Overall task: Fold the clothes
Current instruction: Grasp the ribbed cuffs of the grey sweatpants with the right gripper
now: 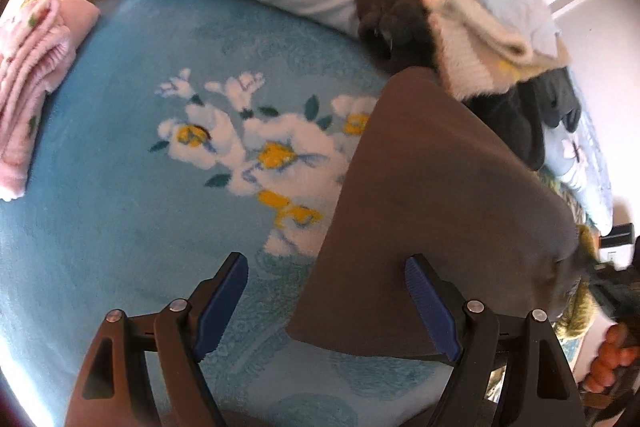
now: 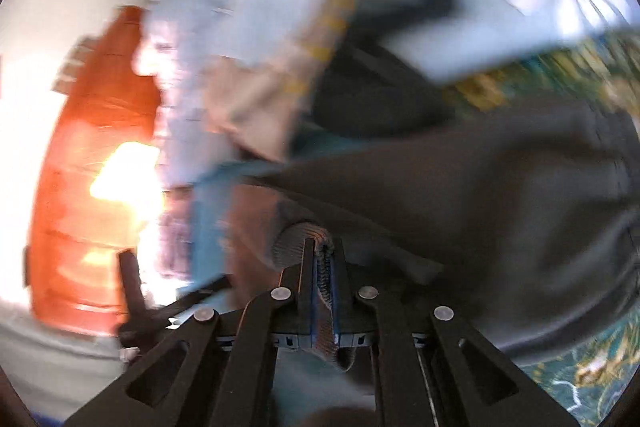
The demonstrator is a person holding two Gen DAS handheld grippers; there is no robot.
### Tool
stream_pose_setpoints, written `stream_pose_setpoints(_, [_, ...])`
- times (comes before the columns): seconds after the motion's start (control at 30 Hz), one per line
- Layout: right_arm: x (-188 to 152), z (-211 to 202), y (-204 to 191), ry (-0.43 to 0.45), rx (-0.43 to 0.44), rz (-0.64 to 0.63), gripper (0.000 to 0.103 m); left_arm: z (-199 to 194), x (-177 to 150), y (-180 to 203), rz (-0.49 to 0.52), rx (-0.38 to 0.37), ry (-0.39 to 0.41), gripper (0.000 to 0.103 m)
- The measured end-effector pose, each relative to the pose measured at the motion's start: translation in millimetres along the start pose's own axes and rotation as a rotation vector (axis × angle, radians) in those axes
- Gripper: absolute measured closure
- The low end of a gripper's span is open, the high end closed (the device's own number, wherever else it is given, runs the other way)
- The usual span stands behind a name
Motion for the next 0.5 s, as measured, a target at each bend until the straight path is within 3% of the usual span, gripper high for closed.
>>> stream_pose_setpoints(0.03, [-1.4,10.9,10.4,-0.016,-0.031,0.025,0.098,3.6,0.0,2.6,0.012,0.011,-0.002,0.019])
stream_pose_setpoints(0.13, [0.0,25.3,30.0,-0.031,-0.005,0.087,0.098,11.4,1.6,6.8,0.04,0.031,-0.007,0.019])
stream_pose_setpoints(0.27, [0.6,24.9,22.3,-0.026,-0.022,0.027,0.095,16.1,13.6,9.4,0.073,-0.003,0.001,0.019])
stream_pose_setpoints(0.3, [0.8,22.7,22.7,-0.023,-0.022,0.025,0.093,17.1,17.1,10.0,0.081,-0.014,0.004,0.019])
stream_pose_setpoints(0.43, [-5.6,16.4,38.0,-0.011,-0.027,0.056,0.067,20.7,35.8,6.0,0.102,-0.058,0.004,0.02])
stream_pose_setpoints(0.5, [-10.9,22.1,42.3,-0.022,0.008,0.078,0.066,26.3,45.9,3.9,0.112,-0.112,-0.014,0.02])
Point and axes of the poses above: each gripper's, at about its wrist camera, not at the fingertips, and z roughly the way its jaws point, y to its right, x to its top, the point moved 1 cm from there along z, roughly the way its jaws point
